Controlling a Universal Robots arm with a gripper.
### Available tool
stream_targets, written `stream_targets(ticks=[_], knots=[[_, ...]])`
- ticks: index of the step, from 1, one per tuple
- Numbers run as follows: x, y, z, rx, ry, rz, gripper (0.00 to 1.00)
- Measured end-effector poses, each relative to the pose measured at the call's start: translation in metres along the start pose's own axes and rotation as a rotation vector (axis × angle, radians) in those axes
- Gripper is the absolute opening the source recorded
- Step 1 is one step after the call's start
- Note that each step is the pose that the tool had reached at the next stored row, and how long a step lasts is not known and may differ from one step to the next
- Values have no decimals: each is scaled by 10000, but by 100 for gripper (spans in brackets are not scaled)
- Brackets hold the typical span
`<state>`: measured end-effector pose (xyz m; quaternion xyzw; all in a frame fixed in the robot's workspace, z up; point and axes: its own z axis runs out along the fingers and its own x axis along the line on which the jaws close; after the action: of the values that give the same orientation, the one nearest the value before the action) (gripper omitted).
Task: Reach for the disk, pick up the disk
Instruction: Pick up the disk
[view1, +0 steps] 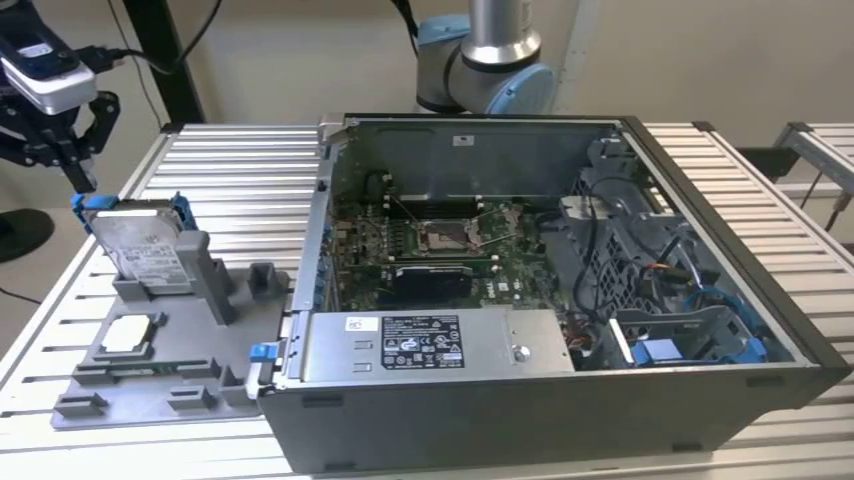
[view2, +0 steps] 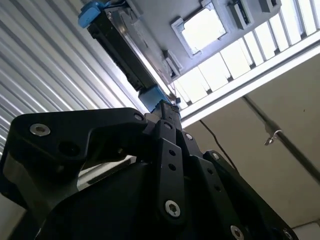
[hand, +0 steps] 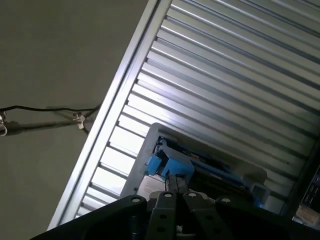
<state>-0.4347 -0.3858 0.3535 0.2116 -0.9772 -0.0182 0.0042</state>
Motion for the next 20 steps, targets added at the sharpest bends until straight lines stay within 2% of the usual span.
stream_targets(ticks=[20], knots=[[0, 1, 0, 2, 97, -2607, 0]])
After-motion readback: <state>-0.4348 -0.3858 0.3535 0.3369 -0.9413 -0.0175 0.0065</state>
